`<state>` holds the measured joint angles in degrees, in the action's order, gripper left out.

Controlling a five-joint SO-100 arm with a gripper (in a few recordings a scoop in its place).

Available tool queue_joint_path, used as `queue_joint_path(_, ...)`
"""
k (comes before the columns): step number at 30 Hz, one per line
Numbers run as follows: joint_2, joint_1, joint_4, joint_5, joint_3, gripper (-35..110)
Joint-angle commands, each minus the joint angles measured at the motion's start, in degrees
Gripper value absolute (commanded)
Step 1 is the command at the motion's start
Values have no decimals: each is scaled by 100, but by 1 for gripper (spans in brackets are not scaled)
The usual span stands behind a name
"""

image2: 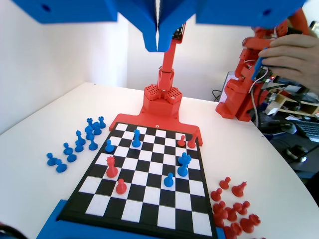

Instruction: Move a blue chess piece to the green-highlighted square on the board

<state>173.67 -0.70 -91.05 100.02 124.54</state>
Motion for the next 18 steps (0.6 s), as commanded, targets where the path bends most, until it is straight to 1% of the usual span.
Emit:
queue_joint_path(1, 132, -114, 88, -9, 35, 7)
queue_joint_path(18, 132, -141, 79, -18, 35, 7)
